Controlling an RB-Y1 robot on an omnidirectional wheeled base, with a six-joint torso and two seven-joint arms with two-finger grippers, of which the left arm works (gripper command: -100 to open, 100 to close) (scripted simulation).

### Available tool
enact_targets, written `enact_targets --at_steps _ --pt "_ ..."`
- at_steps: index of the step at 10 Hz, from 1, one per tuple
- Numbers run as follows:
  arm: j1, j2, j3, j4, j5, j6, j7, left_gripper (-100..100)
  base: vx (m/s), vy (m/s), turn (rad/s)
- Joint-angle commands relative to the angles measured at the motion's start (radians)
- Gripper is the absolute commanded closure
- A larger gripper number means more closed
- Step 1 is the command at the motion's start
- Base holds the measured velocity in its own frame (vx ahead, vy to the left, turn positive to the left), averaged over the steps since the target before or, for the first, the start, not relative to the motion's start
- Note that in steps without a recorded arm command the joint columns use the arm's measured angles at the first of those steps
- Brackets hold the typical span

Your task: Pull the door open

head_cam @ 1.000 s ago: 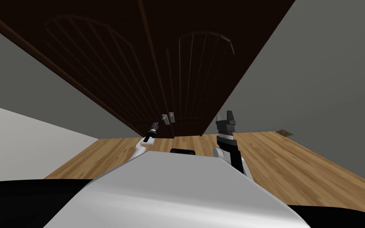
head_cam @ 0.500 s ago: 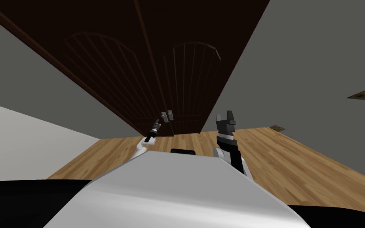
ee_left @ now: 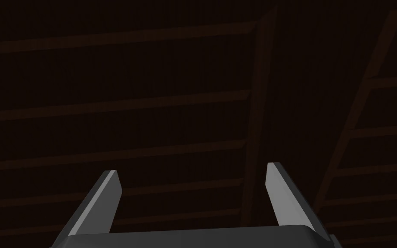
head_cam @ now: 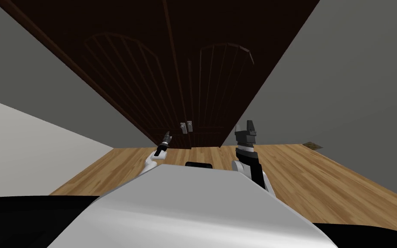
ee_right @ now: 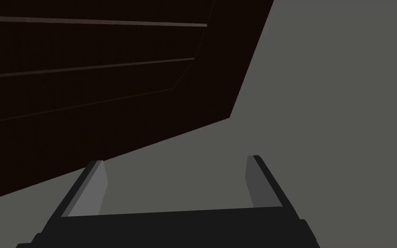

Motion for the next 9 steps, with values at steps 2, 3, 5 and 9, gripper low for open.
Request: enact_targets --at_steps 2,3,5,9 --pt "-0.016 -0.009 -0.004 0.002 -0.002 -0.001 -0.005 -100 0.187 -0.009 -0.066" --pt "-0.028 -0.016 -0.012 -0.001 -0.003 -0.003 -0.006 -100 0.21 -0.055 -0.103" --pt "-0.046 -0.027 -0.027 -0.008 -0.006 -0.006 -0.007 -100 0.196 -0.084 -0.132" --pt "-0.031 -0.026 -0.022 -0.019 -0.006 -0.002 -0.008 100 0.006 0.0 -0.001"
